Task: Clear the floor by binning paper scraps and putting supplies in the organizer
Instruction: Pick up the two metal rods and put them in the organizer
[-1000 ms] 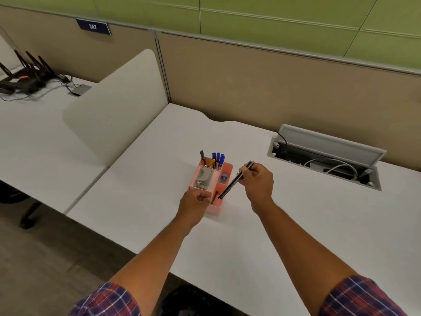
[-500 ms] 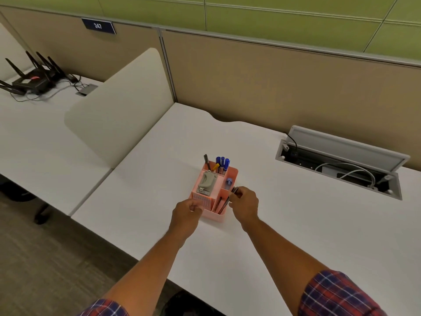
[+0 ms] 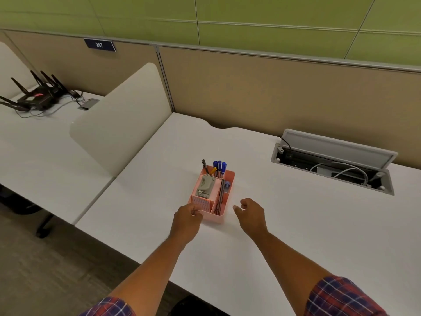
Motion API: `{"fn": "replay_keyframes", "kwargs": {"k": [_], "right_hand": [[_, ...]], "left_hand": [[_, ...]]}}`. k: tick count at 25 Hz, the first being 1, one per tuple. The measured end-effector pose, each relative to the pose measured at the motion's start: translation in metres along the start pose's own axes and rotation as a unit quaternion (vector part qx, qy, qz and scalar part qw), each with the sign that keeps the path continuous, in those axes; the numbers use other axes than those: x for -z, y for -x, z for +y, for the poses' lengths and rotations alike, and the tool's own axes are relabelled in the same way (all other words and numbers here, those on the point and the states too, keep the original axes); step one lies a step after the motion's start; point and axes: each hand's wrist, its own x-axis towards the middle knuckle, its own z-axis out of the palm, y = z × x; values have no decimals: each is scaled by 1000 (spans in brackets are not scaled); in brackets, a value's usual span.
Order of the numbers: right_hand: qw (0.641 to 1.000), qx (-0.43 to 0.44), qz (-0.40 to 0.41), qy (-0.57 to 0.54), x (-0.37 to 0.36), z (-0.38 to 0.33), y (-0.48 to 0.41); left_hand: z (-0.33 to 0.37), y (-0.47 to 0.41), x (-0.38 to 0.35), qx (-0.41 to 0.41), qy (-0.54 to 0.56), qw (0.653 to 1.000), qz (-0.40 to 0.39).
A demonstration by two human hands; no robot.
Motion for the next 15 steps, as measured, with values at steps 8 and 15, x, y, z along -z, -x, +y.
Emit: {"fn": "replay_keyframes", "kwargs": {"k": [8,15], "right_hand": [[959,91,58,262,1,36,91],[937,64,71,336,-12,53,206]], "left_hand": [[-12,56,-14,-92,-114,989,-29],[-41,135,-20,-196,-219,952,-88]]}}
